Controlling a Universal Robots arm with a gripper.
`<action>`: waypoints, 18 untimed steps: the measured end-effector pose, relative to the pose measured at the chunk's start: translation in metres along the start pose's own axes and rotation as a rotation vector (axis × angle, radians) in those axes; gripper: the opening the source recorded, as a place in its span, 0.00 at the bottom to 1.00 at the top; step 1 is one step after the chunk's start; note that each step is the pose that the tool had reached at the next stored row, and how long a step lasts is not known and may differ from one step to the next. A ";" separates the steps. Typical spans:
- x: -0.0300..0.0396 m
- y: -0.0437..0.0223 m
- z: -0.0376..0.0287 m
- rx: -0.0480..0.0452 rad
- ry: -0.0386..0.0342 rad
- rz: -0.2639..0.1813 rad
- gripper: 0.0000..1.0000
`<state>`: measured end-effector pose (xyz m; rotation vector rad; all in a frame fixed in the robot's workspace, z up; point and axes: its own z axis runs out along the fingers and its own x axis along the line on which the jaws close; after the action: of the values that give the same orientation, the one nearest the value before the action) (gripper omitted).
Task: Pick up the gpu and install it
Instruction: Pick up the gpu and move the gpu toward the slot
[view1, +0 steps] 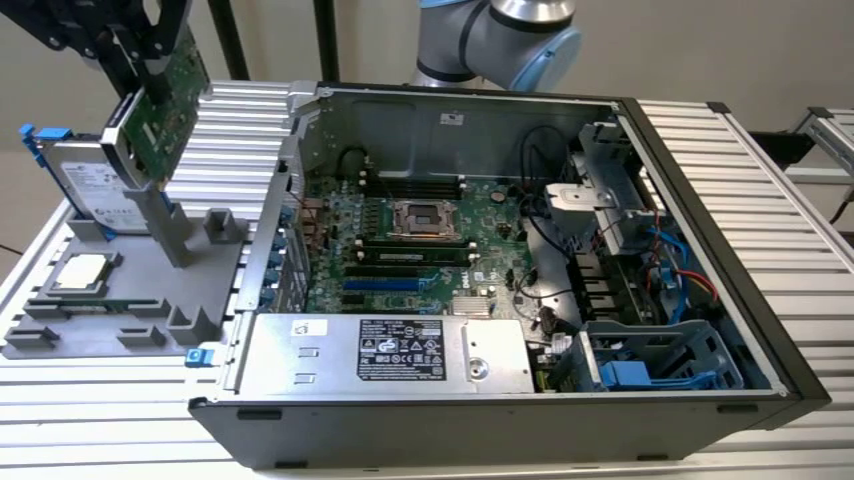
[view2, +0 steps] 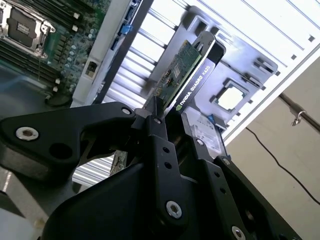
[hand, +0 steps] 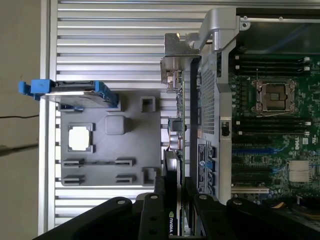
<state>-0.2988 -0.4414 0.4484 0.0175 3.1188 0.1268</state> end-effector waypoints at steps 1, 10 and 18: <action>-0.0008 0.0000 0.0000 0.0000 0.0000 0.000 0.00; -0.0088 0.0004 0.0002 0.0000 0.0000 0.000 0.00; -0.0123 0.0004 0.0013 -0.0001 -0.0001 0.000 0.00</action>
<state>-0.2865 -0.4410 0.4473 0.0176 3.1187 0.1269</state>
